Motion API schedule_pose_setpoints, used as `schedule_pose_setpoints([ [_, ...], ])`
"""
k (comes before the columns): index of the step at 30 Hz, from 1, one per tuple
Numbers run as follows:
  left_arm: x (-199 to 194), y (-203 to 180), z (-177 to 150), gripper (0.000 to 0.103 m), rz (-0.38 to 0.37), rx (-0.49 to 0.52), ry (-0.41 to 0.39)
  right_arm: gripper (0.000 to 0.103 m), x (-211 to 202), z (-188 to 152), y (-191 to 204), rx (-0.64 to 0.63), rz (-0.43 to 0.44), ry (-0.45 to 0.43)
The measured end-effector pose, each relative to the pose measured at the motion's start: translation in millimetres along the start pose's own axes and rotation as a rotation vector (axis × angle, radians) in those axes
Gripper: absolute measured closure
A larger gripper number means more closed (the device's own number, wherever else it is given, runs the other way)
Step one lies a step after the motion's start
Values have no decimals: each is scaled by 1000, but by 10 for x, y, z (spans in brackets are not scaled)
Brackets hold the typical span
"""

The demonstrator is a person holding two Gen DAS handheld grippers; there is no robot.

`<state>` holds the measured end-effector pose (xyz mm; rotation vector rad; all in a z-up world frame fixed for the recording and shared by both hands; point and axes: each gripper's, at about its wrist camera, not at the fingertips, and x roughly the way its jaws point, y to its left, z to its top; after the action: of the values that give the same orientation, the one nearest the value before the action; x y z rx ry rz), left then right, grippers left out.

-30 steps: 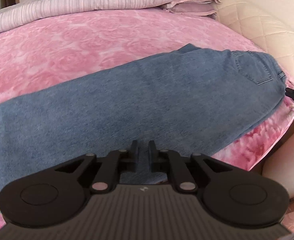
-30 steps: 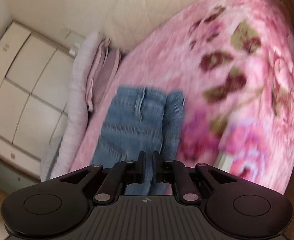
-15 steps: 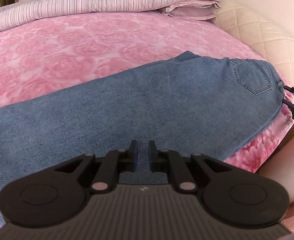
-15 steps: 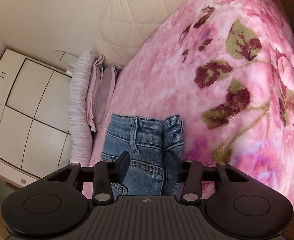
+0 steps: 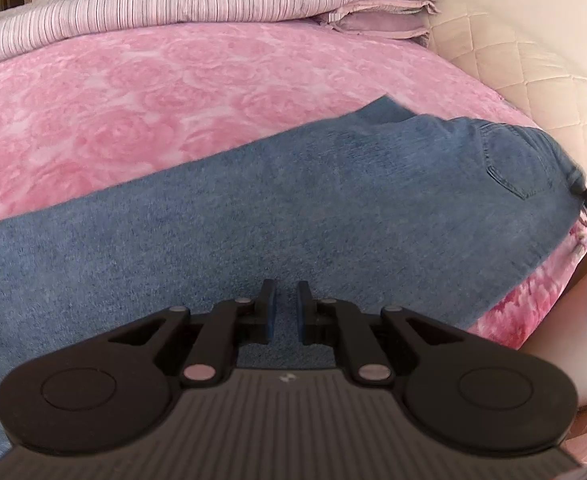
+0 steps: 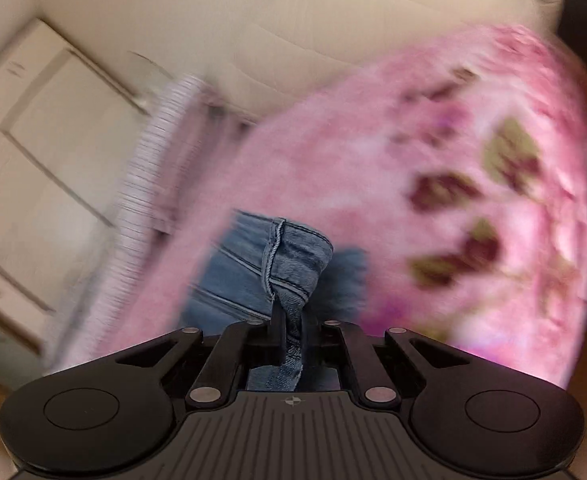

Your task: Fold clothes

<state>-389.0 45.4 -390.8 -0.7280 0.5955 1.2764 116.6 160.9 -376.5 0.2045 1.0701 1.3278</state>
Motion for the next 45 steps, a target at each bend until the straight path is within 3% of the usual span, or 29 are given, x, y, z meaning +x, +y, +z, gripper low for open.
schedule_pose_setpoints([
  [6,-20,-12,28,96,-3,22,2,88,12,-52,182,-117,-76,8],
  [10,-42,-76,69,95,-27,42,-14,79,-250,-92,577,-302,-199,-127],
  [14,139,-216,112,95,-43,87,19,76,-47,-248,669,-395,-144,-30],
  [16,186,-260,162,95,-56,109,21,77,177,-360,617,-423,-223,86],
  [19,258,-249,342,94,-110,116,22,77,61,-379,834,-482,-275,50],
  [22,408,-243,602,90,-153,114,23,77,64,-279,1115,-515,-185,-7],
  [26,611,-272,966,88,-211,112,7,77,364,-213,1472,-634,-109,97],
  [30,820,-349,1297,80,-257,116,-19,77,623,-401,1849,-892,81,257],
  [33,1033,-394,1524,76,-274,107,-29,77,871,-618,1943,-1026,50,308],
  [36,1310,-404,1715,69,-300,72,10,77,1044,-766,1860,-1113,-2,376],
  [41,1720,-445,1851,68,-327,72,100,77,1126,-672,1619,-1066,28,399],
  [44,1792,-407,1848,73,-381,35,102,77,1147,-570,1579,-1015,54,408],
  [45,1785,-395,1835,79,-408,22,99,77,1121,-548,1592,-999,56,400],
])
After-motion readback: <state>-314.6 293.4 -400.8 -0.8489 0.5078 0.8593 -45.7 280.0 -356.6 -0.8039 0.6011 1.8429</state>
